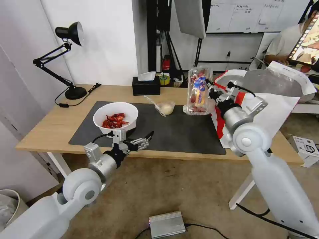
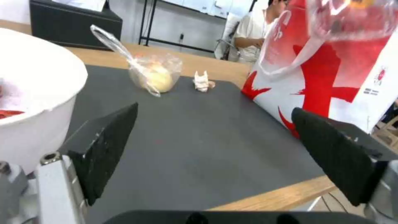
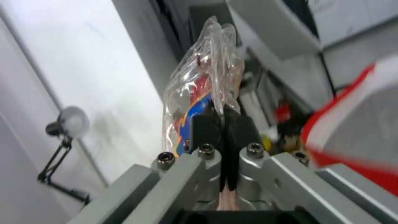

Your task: Pick up the trash from the table and place it into the takeout bag.

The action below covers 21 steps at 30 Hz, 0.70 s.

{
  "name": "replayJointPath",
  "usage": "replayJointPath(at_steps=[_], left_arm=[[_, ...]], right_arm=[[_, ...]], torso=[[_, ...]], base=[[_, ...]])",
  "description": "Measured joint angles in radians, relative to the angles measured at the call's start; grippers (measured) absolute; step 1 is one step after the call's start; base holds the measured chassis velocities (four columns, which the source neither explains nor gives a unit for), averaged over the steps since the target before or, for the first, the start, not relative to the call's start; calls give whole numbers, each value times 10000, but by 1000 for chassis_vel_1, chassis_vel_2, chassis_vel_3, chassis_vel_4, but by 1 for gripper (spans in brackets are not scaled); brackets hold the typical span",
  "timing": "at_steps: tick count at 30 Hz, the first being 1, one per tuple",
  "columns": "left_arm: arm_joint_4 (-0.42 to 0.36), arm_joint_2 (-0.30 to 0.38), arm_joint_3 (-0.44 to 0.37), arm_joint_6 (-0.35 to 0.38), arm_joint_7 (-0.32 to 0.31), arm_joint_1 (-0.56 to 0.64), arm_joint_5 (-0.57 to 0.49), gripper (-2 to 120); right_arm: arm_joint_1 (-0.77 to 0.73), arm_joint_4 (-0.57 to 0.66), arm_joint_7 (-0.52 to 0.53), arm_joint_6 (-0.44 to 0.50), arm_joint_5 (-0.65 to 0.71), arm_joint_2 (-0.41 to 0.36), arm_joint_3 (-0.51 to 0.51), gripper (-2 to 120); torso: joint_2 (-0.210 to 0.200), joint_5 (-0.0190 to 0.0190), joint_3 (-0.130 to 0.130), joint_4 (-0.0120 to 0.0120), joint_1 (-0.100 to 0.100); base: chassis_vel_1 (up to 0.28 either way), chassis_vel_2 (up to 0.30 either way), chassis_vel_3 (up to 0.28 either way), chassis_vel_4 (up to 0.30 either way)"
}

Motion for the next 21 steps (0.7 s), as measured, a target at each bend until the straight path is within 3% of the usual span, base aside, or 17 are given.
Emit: replayJointPath(at_steps=[21], left_arm=[[293,-204,62,-126,112,187,243,100]], right_arm=[[1088,-426,854,858,-281,-458,489,0]], torso=[[0,0,2,0,0]], base=[[0,0,0,0]])
